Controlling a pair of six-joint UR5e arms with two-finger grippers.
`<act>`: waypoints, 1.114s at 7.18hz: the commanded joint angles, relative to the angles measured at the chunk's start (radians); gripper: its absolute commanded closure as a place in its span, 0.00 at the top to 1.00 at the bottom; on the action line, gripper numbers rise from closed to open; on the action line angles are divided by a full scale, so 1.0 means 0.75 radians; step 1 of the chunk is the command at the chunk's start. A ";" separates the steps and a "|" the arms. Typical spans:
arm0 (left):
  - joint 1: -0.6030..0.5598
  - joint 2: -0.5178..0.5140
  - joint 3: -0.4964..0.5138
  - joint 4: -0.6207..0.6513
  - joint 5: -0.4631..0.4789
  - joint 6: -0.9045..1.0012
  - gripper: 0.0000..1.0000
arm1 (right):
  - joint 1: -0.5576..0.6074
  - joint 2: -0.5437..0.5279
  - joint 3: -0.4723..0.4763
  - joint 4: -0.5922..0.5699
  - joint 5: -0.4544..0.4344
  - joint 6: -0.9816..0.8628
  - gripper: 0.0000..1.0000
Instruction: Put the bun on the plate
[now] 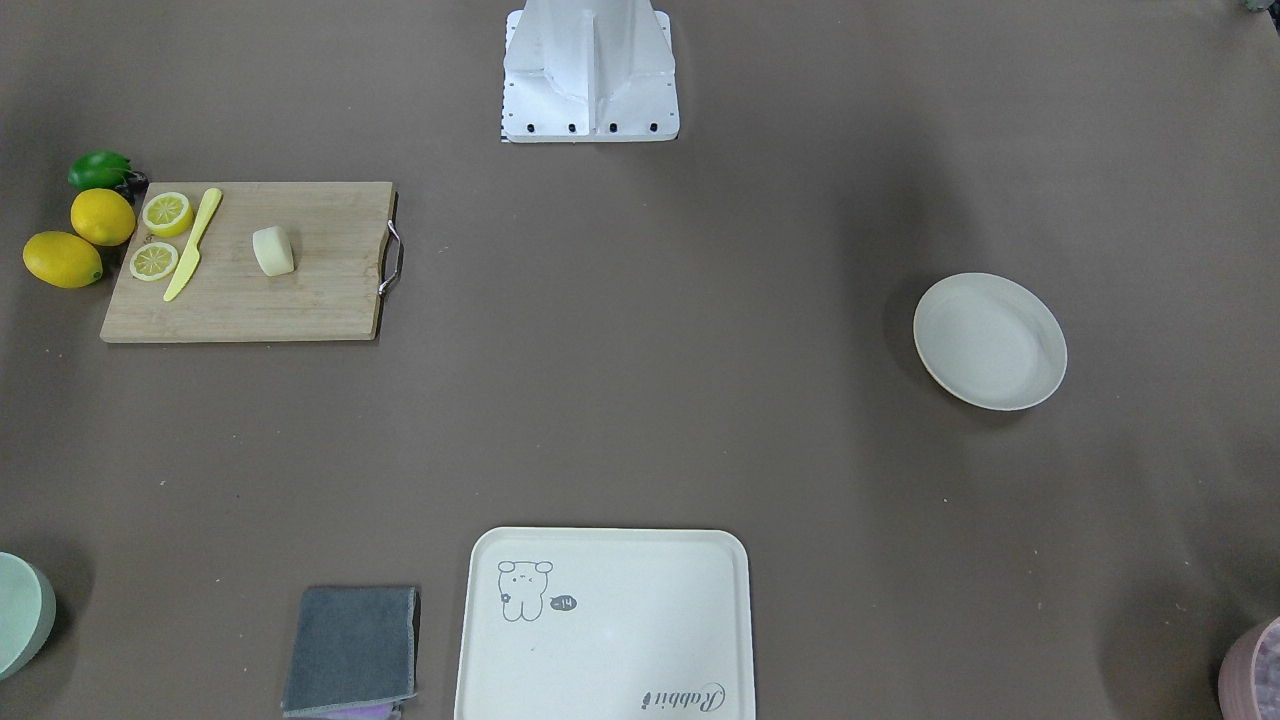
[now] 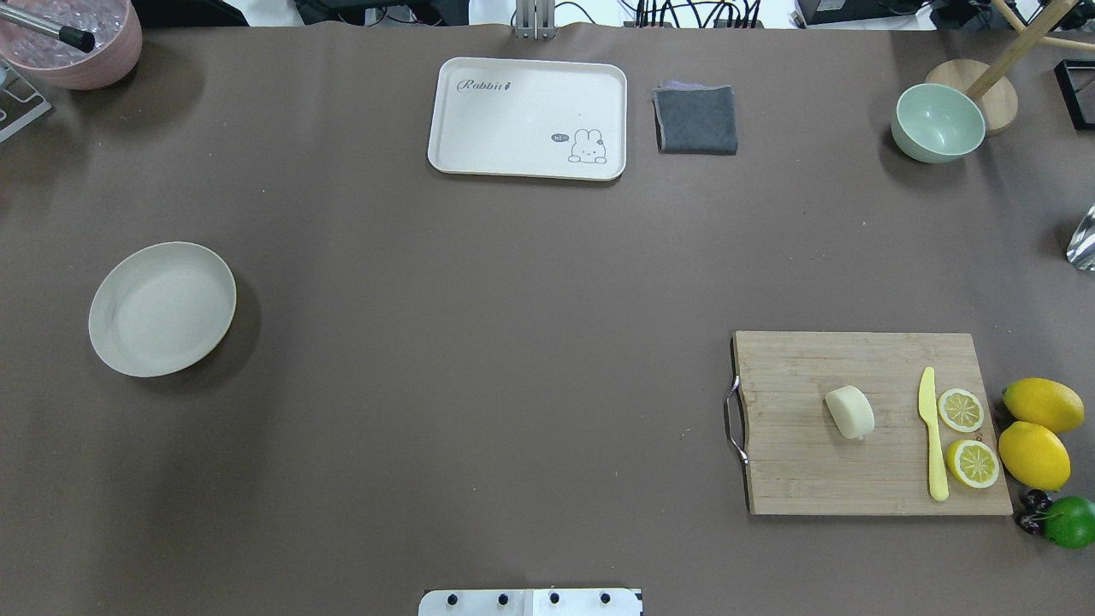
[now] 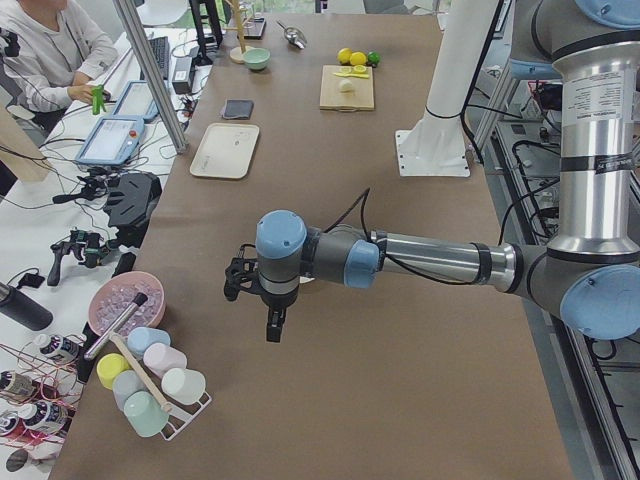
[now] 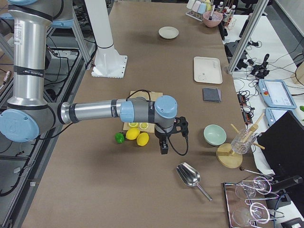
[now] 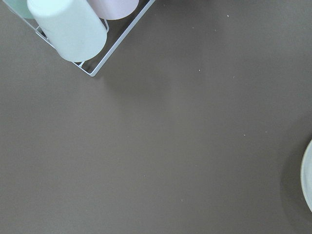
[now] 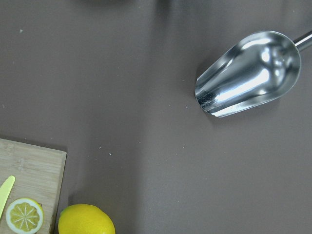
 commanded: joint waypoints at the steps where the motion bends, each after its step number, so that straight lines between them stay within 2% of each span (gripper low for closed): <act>1: 0.002 0.006 -0.007 -0.036 0.000 0.002 0.98 | 0.000 0.000 0.000 0.002 -0.001 0.000 1.00; 8: 0.002 0.012 -0.003 -0.172 0.002 0.002 0.98 | 0.000 -0.004 0.049 0.004 -0.001 0.002 1.00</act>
